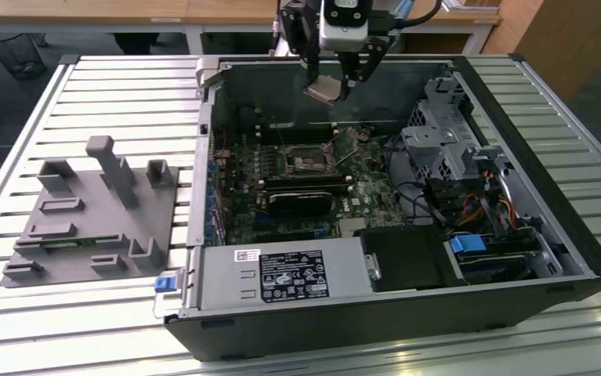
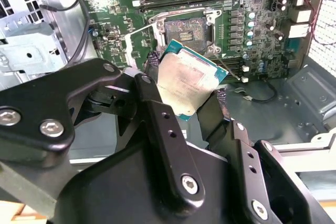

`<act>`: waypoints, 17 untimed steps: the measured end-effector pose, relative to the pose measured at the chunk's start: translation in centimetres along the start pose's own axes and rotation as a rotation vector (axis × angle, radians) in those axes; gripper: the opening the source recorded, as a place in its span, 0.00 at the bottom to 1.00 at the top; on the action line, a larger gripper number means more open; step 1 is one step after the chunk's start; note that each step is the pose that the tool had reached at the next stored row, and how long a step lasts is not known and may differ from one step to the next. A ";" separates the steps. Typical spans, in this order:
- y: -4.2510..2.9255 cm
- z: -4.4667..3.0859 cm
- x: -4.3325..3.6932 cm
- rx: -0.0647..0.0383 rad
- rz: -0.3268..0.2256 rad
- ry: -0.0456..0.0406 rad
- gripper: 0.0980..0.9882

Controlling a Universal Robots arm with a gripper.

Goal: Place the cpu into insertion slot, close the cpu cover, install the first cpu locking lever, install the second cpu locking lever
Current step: 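Place the cpu into insertion slot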

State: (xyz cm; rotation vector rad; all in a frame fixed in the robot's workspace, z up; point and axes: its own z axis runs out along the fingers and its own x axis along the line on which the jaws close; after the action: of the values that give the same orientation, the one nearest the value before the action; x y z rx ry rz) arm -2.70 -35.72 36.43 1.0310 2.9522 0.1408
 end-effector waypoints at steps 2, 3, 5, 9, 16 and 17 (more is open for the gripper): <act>0.00 0.00 0.00 0.000 0.009 -0.0007 0.50; 0.00 0.00 0.00 0.000 0.014 -0.0012 0.50; 0.00 0.00 0.00 0.000 0.022 -0.0020 0.50; 0.00 0.01 0.00 -0.001 0.041 -0.0037 0.50; 0.00 0.01 0.00 -0.001 0.076 -0.0067 0.50; 0.00 0.01 0.00 -0.001 0.081 -0.0072 0.50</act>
State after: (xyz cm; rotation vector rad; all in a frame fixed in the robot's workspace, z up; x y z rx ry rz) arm -2.70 -35.72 36.41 1.1486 2.9047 0.1397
